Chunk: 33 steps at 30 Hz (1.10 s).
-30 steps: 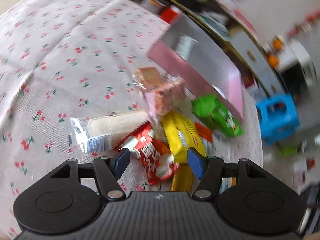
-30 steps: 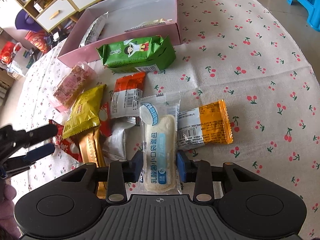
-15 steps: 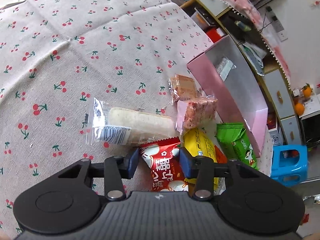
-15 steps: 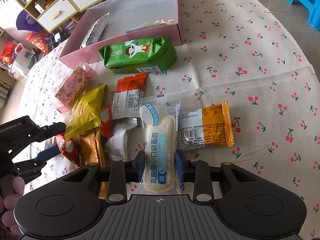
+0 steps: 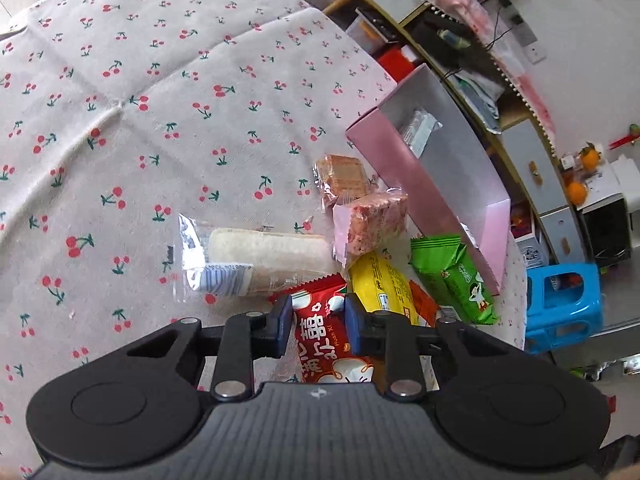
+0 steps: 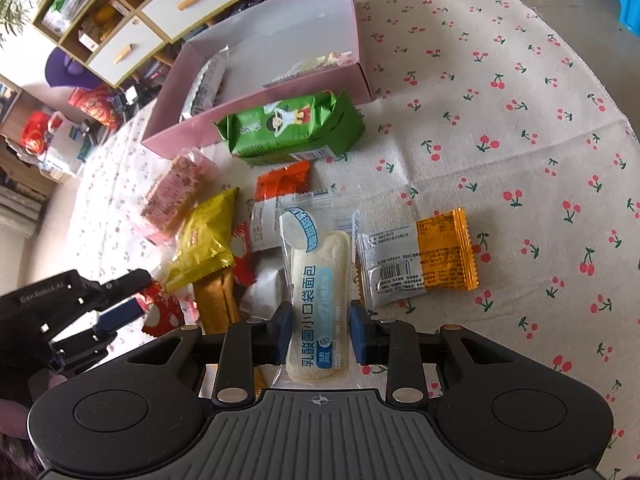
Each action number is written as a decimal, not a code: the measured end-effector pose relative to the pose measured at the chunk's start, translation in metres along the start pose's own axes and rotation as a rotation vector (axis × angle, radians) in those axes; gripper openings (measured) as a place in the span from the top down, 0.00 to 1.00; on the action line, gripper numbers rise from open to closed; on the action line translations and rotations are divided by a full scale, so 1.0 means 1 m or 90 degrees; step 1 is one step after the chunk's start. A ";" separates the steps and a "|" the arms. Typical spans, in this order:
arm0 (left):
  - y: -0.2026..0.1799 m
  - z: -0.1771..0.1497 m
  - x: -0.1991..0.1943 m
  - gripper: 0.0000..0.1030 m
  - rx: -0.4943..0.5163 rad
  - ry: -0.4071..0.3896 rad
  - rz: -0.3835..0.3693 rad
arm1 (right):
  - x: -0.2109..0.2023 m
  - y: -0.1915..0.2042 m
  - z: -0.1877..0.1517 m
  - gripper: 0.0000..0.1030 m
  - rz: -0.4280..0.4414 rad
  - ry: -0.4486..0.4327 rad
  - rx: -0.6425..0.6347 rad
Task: Organize snacks
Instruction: 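Grasp the red heart-print packet with the left tool, then carry both packets into the pink box and open both tools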
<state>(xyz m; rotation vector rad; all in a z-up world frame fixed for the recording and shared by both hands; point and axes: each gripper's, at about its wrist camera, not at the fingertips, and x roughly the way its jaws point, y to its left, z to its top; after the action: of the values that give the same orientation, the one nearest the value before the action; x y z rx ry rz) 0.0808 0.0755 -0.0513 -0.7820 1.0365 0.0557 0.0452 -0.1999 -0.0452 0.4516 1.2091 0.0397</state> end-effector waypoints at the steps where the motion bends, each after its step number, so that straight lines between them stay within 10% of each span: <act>1: 0.000 0.000 -0.001 0.76 0.003 0.000 -0.001 | -0.001 0.000 0.000 0.72 0.002 -0.001 0.002; 33: -0.071 0.047 0.007 0.80 0.081 -0.082 -0.078 | -0.028 0.006 0.089 0.72 0.076 -0.137 0.142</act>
<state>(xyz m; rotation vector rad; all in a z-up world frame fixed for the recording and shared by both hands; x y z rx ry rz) 0.1480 0.0494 -0.0050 -0.7151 0.8604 -0.0646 0.1173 -0.2305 0.0065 0.7052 0.9773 -0.0414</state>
